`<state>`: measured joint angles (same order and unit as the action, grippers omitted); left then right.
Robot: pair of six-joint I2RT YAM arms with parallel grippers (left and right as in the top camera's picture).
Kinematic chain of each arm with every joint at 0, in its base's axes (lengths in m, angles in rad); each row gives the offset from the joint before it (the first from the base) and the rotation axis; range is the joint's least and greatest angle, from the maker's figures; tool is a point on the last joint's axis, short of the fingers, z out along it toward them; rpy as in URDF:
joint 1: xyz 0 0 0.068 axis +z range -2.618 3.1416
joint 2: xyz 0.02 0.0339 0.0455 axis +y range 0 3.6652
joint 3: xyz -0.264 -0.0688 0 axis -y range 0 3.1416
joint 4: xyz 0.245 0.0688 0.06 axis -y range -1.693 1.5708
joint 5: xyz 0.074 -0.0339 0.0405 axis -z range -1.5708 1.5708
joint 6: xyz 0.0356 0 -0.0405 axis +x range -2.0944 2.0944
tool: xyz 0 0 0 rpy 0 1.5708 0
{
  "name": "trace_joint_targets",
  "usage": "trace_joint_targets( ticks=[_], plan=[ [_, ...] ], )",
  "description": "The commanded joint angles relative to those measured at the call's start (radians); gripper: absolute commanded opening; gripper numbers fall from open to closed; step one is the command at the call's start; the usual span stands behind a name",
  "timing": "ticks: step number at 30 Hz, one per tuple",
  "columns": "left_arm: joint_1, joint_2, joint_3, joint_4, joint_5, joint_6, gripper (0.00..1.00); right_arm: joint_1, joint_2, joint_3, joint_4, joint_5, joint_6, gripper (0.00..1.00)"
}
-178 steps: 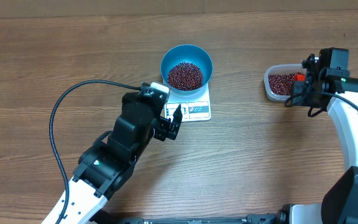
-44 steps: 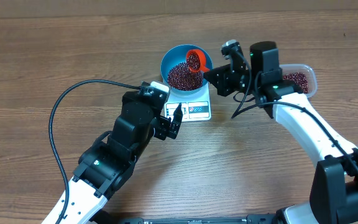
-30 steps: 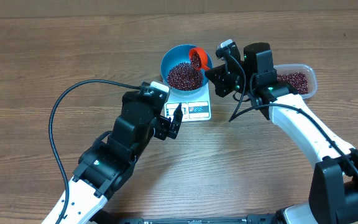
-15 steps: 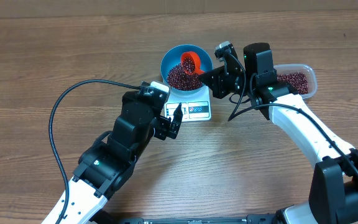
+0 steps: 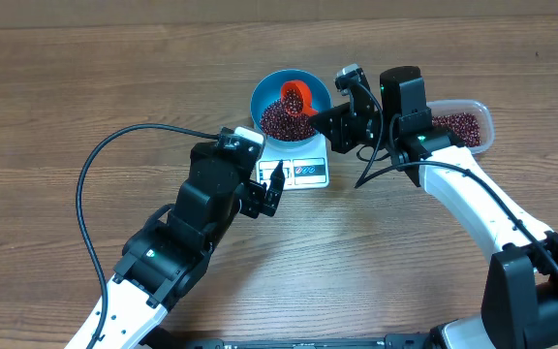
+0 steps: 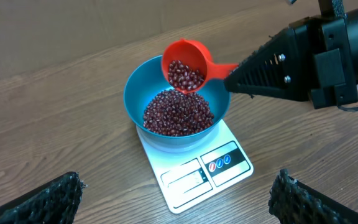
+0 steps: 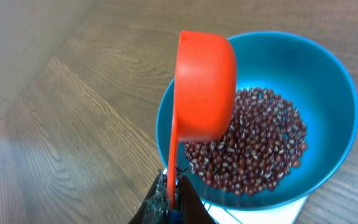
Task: Scoop item into bowl and weigh 150g on scale
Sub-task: 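Tilt the red scoop slowly to trickle beans into the blue bowl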
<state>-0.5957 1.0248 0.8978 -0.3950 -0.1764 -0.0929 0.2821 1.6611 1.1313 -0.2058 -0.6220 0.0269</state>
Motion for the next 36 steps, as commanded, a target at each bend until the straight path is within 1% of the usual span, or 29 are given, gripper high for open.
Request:
trace_joint_targets(
  ticks=[1,5,7,10,12,18,22,24,26,27,31,33,36],
  plan=[
    [0.000,-0.020,0.003,0.007,-0.006,0.026,1.00,-0.004,-0.032,0.030,0.035,-0.003,0.006,0.04],
    [0.000,-0.020,0.003,0.007,-0.006,0.026,1.00,-0.003,-0.032,0.030,0.070,-0.009,0.007,0.04],
    [0.000,-0.020,0.003,0.011,-0.006,0.026,0.99,-0.003,-0.032,0.029,0.069,-0.008,0.000,0.04],
    [0.000,-0.020,0.003,0.015,-0.006,0.026,1.00,-0.014,-0.032,0.029,0.062,0.045,-0.002,0.04],
    [0.000,-0.020,0.003,0.014,-0.006,0.026,0.99,-0.017,-0.032,0.029,0.071,0.033,0.034,0.04],
    [0.000,-0.020,0.003,0.014,-0.006,0.026,0.99,-0.021,-0.032,0.029,0.055,0.029,0.026,0.04],
    [0.000,-0.020,0.003,0.014,-0.006,0.026,0.99,-0.024,-0.032,0.029,0.053,0.075,0.007,0.04],
    [0.000,-0.020,0.003,0.014,-0.006,0.026,1.00,-0.020,-0.032,0.029,0.061,0.053,0.004,0.04],
    [0.000,-0.020,0.003,0.015,-0.006,0.026,1.00,-0.019,-0.032,0.029,0.040,0.074,-0.074,0.04],
    [0.000,-0.020,0.003,0.015,-0.006,0.026,0.99,-0.021,-0.032,0.029,0.031,0.100,-0.085,0.04],
    [0.000,-0.020,0.003,0.011,-0.006,0.026,1.00,-0.028,-0.032,0.029,0.021,0.060,-0.083,0.04],
    [0.000,-0.020,0.003,0.013,-0.006,0.026,1.00,-0.028,-0.032,0.029,0.009,0.112,-0.103,0.04],
    [0.000,-0.020,0.003,0.011,-0.006,0.026,1.00,-0.034,-0.032,0.029,0.018,0.069,-0.066,0.04]
  ],
)
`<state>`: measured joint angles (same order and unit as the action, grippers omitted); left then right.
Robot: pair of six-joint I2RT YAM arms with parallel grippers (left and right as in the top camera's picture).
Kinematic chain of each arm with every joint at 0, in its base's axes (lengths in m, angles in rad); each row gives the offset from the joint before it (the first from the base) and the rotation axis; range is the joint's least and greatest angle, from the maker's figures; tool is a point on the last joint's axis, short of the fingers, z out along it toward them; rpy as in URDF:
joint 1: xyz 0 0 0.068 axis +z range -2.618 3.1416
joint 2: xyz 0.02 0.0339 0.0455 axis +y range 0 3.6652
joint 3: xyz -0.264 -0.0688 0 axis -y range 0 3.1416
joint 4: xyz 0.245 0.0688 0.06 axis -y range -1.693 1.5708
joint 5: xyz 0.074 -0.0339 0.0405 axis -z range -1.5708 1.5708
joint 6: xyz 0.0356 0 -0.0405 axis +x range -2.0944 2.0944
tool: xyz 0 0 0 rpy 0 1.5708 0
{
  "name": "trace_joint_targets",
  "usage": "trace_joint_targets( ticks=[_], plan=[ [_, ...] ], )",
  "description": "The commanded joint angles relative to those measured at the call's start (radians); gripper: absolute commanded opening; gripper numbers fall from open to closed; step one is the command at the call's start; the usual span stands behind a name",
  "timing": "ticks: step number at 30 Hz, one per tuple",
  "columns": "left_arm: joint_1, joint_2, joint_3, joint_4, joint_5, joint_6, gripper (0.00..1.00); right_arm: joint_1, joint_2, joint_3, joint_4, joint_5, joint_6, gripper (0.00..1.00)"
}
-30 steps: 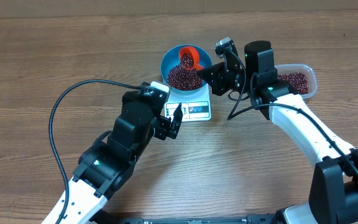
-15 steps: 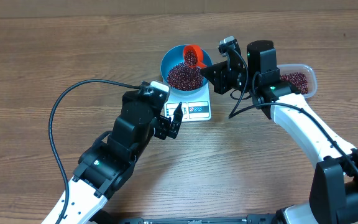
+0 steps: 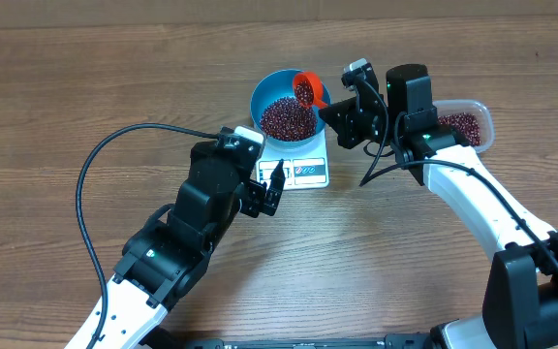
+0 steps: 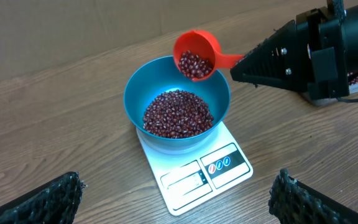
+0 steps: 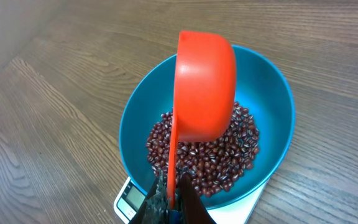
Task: Scoop item into bowl and weigh 150g on scale
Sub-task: 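Tilt the red scoop slowly to trickle beans into the blue bowl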
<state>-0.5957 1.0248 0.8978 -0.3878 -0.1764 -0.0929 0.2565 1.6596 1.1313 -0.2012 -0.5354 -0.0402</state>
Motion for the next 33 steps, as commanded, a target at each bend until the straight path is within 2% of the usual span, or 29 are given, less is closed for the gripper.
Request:
trace_joint_targets(
  ticks=[1,10,33],
  plan=[
    [0.000,-0.020,0.003,0.004,-0.006,0.026,1.00,-0.006,-0.031,0.029,0.013,-0.025,-0.006,0.04],
    [0.000,-0.020,0.003,0.004,-0.006,0.026,1.00,-0.016,-0.030,0.029,0.014,0.025,0.000,0.04],
    [0.000,-0.020,0.003,0.003,-0.006,0.026,1.00,-0.023,-0.030,0.029,0.009,-0.004,0.025,0.03]
  ],
)
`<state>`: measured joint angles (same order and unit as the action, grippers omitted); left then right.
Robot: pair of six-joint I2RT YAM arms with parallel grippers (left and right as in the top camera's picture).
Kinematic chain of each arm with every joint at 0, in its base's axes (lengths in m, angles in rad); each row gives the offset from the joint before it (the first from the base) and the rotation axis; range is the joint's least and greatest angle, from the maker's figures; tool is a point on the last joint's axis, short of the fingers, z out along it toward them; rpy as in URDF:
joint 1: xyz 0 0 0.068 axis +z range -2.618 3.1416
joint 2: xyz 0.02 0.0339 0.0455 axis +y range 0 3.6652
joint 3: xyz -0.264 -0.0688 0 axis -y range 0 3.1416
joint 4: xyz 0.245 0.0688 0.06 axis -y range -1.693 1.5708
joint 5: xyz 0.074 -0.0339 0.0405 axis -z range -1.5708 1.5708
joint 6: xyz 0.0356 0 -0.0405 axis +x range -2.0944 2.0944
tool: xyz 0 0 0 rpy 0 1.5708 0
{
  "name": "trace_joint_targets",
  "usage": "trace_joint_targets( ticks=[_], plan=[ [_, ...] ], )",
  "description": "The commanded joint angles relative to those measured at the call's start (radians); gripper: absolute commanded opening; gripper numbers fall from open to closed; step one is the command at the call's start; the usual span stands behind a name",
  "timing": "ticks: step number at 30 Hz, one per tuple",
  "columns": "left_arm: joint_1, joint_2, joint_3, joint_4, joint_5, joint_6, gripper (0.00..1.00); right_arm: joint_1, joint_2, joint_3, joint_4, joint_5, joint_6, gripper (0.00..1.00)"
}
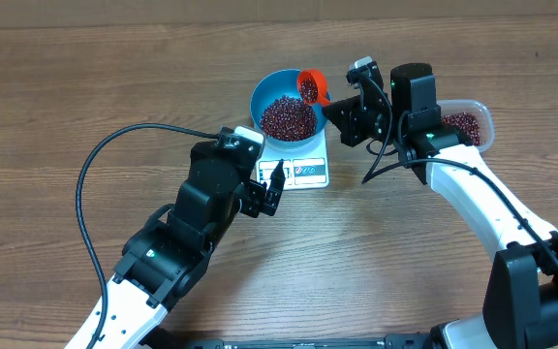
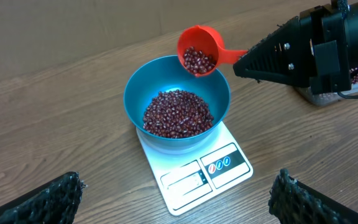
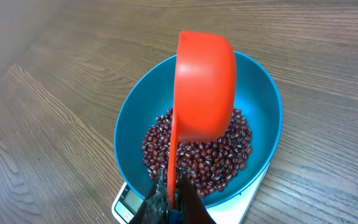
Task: Scoop item into bowl and weigh 150g on scale
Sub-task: 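Tilt the red scoop slowly to trickle beans into the blue bowl, then hold the scoop tilted over the bowl, pouring remaining beans gradually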
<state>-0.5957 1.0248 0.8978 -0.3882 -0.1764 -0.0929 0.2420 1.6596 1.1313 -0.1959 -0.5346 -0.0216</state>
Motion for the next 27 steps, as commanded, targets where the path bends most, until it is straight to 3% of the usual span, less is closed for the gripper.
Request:
trace_joint_targets(
  ticks=[1,27],
  plan=[
    [0.000,-0.020,0.003,0.004,-0.006,0.026,1.00,-0.008,-0.030,0.029,0.004,-0.005,0.006,0.04],
    [0.000,-0.020,0.003,0.003,-0.006,0.026,1.00,-0.007,-0.030,0.029,-0.031,0.010,0.006,0.03]
  ],
)
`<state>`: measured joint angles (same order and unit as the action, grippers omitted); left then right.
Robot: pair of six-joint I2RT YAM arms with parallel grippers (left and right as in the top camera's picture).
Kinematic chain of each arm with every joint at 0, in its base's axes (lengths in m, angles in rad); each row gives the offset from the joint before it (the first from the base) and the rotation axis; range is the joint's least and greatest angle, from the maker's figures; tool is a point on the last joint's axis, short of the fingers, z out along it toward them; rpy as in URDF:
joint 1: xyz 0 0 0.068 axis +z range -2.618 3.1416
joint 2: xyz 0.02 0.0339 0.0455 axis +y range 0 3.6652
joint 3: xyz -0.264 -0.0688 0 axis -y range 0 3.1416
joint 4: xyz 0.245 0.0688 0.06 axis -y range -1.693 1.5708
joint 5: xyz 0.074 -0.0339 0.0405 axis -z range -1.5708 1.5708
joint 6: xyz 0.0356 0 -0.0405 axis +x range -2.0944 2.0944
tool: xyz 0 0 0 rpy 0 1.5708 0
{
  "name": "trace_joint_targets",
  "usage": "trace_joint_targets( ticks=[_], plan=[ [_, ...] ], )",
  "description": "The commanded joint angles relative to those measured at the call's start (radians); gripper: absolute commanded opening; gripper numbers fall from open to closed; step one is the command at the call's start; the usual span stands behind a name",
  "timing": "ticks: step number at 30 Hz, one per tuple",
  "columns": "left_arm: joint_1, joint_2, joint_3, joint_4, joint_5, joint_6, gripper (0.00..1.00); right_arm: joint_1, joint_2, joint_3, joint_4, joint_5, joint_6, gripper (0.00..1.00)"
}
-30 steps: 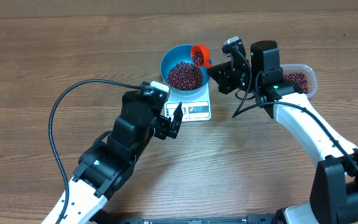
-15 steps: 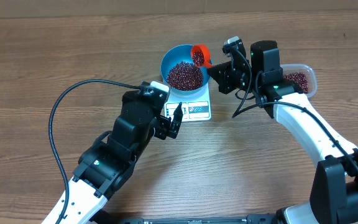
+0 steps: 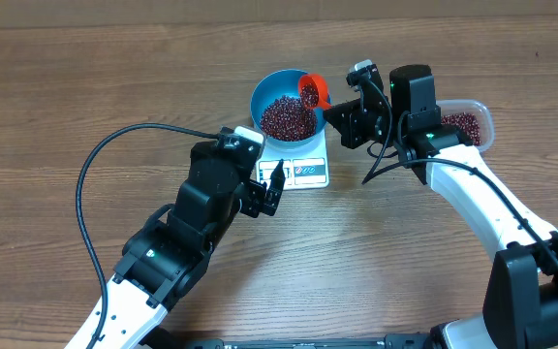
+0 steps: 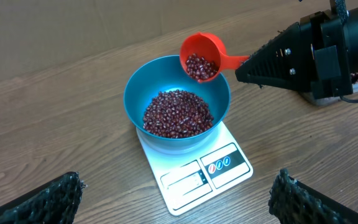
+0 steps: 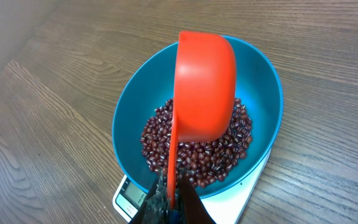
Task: Scoop item into bowl and weigh 150g on scale
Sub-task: 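Hold the scoop tilted over the bowl, pouring remaining beans gradually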
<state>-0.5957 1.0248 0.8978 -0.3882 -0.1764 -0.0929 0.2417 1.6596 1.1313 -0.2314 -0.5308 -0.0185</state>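
Note:
A blue bowl (image 3: 284, 107) holding a heap of red beans (image 4: 178, 113) stands on a white scale (image 4: 197, 168). My right gripper (image 5: 172, 199) is shut on the handle of an orange scoop (image 5: 205, 87). The scoop (image 4: 200, 59) hangs tilted over the bowl's far right rim with beans still in it. My left gripper (image 4: 176, 196) is open, low over the table in front of the scale, with nothing between its fingers (image 4: 300, 199).
A clear plastic tub (image 3: 465, 126) with more red beans sits at the right, behind the right arm. A black cable (image 3: 95, 194) loops over the table left of the left arm.
The scoop has shifted slightly toward the bowl's right rim and sits a little lower. The left arm has not moved.
The scoop was held over the middle of the bowl, tilted, full of beans. Then it stood higher and back toward the bowl's far right rim, holding fewer beans. It has stayed at that rim since, still tilted with beans inside.

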Motion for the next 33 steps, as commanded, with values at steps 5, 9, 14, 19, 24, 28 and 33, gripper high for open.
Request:
trace_joint_targets(
  ticks=[5,9,14,19,24,28,33],
  plan=[
    [0.000,-0.020,0.003,0.004,-0.006,0.026,1.00,-0.006,-0.030,0.029,0.005,0.006,0.003,0.04],
    [0.000,-0.020,0.003,0.004,-0.006,0.026,1.00,-0.006,-0.030,0.029,0.005,0.006,0.003,0.04],
    [0.000,-0.020,0.003,0.003,-0.006,0.026,1.00,-0.007,-0.030,0.029,0.009,0.019,0.002,0.04],
    [0.000,-0.020,0.003,0.004,-0.006,0.026,1.00,-0.006,-0.030,0.029,0.071,-0.021,0.044,0.04],
    [0.000,-0.020,0.003,0.003,-0.006,0.026,0.99,-0.007,-0.030,0.029,0.061,-0.029,0.045,0.04],
    [0.000,-0.020,0.003,0.002,-0.006,0.026,1.00,-0.008,-0.030,0.029,0.062,-0.028,0.045,0.04],
    [0.000,-0.020,0.003,0.002,-0.006,0.026,1.00,-0.008,-0.030,0.029,0.058,-0.028,0.045,0.04]
  ],
)
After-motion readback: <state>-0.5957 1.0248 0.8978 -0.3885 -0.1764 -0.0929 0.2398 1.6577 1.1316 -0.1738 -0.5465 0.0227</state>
